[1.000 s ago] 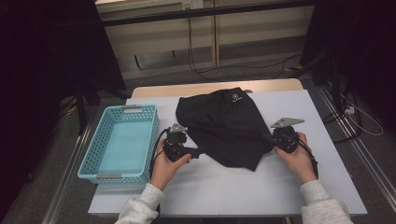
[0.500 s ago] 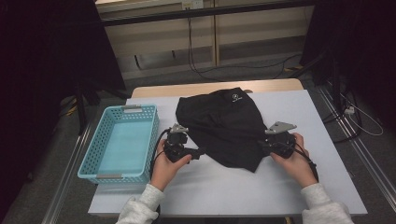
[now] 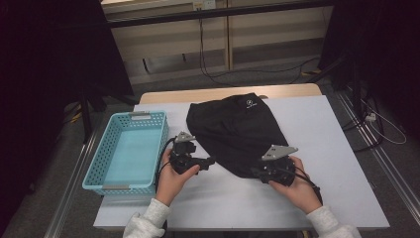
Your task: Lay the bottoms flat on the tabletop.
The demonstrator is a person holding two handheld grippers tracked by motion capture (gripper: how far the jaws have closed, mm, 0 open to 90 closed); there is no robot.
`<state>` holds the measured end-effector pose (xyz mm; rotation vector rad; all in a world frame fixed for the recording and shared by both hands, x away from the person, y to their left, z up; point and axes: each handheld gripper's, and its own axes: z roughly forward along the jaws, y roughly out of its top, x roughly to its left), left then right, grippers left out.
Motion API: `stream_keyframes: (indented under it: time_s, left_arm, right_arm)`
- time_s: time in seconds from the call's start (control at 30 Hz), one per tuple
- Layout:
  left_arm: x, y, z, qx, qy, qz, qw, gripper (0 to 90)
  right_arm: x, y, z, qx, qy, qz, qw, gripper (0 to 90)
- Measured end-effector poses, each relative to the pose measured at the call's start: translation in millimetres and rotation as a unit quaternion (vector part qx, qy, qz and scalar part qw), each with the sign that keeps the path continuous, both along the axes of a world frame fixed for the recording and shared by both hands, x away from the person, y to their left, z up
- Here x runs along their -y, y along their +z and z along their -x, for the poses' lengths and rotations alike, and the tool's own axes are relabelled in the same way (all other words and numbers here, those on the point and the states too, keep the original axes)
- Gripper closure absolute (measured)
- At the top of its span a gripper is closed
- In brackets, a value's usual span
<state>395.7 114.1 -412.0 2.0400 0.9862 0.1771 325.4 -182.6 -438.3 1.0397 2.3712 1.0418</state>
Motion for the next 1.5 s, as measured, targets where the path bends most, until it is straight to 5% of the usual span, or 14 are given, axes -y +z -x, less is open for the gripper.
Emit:
stream_keyframes:
  time_s: [0.07, 0.23, 0.7, 1.2, 1.33, 1.5]
  left_arm:
    - [-0.4, 1.0, -1.6, -0.001, 0.0, 0.002, 1.0, 10.1]
    - [-2.2, 1.0, -3.0, 0.0, 0.002, 0.0, 1.0, 10.1]
    - [-5.7, -2.6, -7.1, -0.006, 0.001, 0.005, 1.0, 10.0]
    - [-11.2, -4.4, 2.9, -0.012, 0.013, 0.001, 0.9998, 10.1]
    - [-13.5, -6.0, 2.0, -0.014, 0.015, -0.003, 0.9998, 10.1]
    - [-9.8, -10.5, 3.6, -0.016, 0.011, -0.007, 0.9998, 10.0]
  right_arm:
    - [-1.9, -6.3, 0.9, -0.009, 0.013, 0.006, 0.9999, 63.9]
    - [0.3, -11.5, -1.2, -0.025, 0.029, 0.01, 0.9992, 89.9]
    - [-13.1, 5.2, 0.1, -0.022, 0.059, -0.026, 0.9977, 90.0]
    - [-47.4, 13.2, 19.9, -0.038, 0.148, -0.066, 0.986, 90.0]
    - [-57.6, 11.4, 26.9, -0.035, 0.157, -0.055, 0.9854, 78.1]
    - [-39.4, 13.2, 14.6, -0.017, 0.098, -0.056, 0.9935, 59.8]
